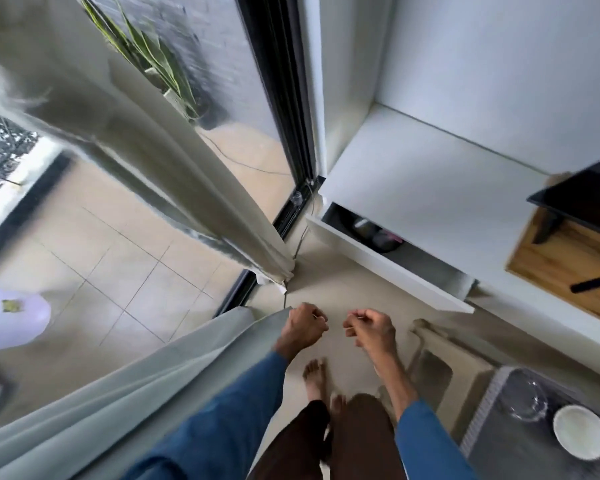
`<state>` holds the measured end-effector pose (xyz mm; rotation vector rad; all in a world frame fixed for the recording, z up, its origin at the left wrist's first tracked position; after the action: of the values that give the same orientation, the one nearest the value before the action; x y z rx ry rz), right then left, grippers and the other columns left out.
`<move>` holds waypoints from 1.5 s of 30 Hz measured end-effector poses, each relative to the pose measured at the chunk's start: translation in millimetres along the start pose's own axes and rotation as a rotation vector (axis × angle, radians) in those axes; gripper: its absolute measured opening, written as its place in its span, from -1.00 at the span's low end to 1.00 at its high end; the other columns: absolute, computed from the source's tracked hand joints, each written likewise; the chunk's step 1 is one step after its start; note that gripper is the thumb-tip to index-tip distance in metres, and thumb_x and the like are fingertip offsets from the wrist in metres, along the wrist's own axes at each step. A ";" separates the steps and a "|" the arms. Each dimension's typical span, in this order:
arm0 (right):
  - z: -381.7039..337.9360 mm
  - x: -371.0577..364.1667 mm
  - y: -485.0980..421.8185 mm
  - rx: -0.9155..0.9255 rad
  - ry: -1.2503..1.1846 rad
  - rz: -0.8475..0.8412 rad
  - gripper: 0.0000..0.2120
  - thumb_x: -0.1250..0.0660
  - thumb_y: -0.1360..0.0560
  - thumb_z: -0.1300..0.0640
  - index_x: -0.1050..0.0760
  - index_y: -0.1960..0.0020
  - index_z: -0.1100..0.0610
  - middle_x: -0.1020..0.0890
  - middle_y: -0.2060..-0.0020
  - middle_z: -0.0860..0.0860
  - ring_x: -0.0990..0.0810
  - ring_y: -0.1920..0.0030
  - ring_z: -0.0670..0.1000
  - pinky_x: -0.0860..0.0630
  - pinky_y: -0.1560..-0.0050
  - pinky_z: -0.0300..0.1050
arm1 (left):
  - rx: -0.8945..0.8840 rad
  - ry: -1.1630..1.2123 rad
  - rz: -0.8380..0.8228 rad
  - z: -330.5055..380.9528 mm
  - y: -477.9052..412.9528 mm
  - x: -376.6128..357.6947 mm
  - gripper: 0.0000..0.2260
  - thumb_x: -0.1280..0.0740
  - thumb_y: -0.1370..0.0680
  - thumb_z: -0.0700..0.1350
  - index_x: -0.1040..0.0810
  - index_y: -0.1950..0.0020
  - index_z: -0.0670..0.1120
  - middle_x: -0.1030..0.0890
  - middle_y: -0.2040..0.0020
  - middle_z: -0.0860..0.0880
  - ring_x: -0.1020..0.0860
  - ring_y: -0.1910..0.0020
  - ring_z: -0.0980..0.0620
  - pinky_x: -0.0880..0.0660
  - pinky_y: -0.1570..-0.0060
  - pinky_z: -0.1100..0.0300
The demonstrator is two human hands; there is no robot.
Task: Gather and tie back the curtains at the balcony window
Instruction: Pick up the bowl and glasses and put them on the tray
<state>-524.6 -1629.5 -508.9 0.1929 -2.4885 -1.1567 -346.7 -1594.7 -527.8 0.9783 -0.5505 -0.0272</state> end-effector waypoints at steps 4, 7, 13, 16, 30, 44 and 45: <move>-44.6 -9.1 -36.2 0.031 -0.013 -0.019 -0.96 -0.44 -0.52 0.17 -0.68 0.07 0.09 -0.74 0.30 0.00 -0.72 0.32 -0.07 -0.57 0.29 -0.17 | 0.036 -0.022 0.078 11.9 -35.2 23.6 -0.86 -0.23 -0.33 -0.05 -0.57 0.33 0.09 -0.73 0.15 -0.02 -0.68 0.09 -0.04 -0.63 -0.01 0.04; -72.6 -14.6 -67.2 0.033 -0.010 -0.033 -0.94 -0.44 -0.50 0.20 -0.68 0.04 0.11 -0.74 0.29 0.00 -0.72 0.31 -0.07 -0.63 0.28 -0.14 | 0.064 -0.056 0.097 27.7 -61.2 38.9 -0.85 -0.29 -0.42 -0.10 -0.66 0.18 0.02 -0.72 0.09 -0.03 -0.66 0.03 -0.05 -0.61 -0.03 0.07; -108.0 -41.2 -152.9 0.048 0.106 -0.129 -0.91 -0.44 -0.47 0.19 -0.64 0.16 0.01 -0.73 0.33 -0.06 -0.74 0.27 -0.04 -0.70 0.05 0.01 | 0.133 -0.069 0.103 37.4 -145.2 67.4 -0.80 -0.29 -0.42 -0.04 -0.66 0.12 -0.08 -0.71 0.11 -0.08 -0.68 0.09 -0.10 -0.62 -0.01 0.01; -124.8 -56.5 -184.1 0.051 0.168 -0.152 -0.88 -0.41 -0.47 0.20 -0.62 0.19 0.01 -0.73 0.33 -0.04 -0.74 0.27 -0.02 -0.67 0.12 -0.07 | 0.216 -0.055 0.138 22.4 -199.1 79.5 -0.76 -0.29 -0.34 -0.01 -0.66 0.13 -0.07 -0.70 0.18 -0.07 -0.68 0.15 -0.11 -0.64 0.02 0.00; -164.4 -140.0 -309.5 0.123 0.363 -0.221 -0.93 -0.41 -0.45 0.17 -0.68 0.14 0.05 -0.73 0.30 -0.05 -0.73 0.25 -0.03 -0.70 0.15 -0.05 | 0.088 -0.123 0.208 59.1 -328.9 154.8 -0.80 -0.28 -0.45 -0.23 -0.70 0.09 -0.17 -0.70 0.05 -0.16 -0.62 -0.02 -0.19 -0.60 -0.03 0.01; -176.4 -265.0 -446.0 0.324 0.353 -0.171 -0.77 -0.32 -0.55 0.22 -0.60 -0.19 0.15 -0.71 -0.07 0.11 -0.68 -0.06 0.09 -0.61 -0.10 -0.09 | 0.168 -0.214 0.276 20.0 -492.3 160.6 -0.82 -0.27 -0.53 -0.19 -0.62 -0.03 -0.22 -0.62 -0.02 -0.19 -0.58 0.01 -0.19 -0.46 0.13 0.03; -175.4 -272.3 -455.4 0.328 0.352 -0.164 -0.76 -0.32 -0.55 0.22 -0.60 -0.19 0.15 -0.71 -0.08 0.11 -0.69 -0.06 0.10 -0.62 -0.11 -0.07 | 0.181 -0.201 0.260 11.4 -507.7 157.1 -0.81 -0.28 -0.53 -0.18 -0.62 -0.05 -0.22 -0.63 -0.06 -0.22 -0.60 -0.06 -0.22 -0.47 0.11 0.02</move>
<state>-222.3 -1972.5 -830.2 0.6430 -2.3556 -0.6881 -104.4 -1934.1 -857.3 1.0796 -0.8731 0.1604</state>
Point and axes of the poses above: each hand's wrist, its own y-axis away from the middle knuckle, its own x-axis out of the back of the hand, z = x × y, the point moved 7 cm from there along -y, towards the middle knuckle
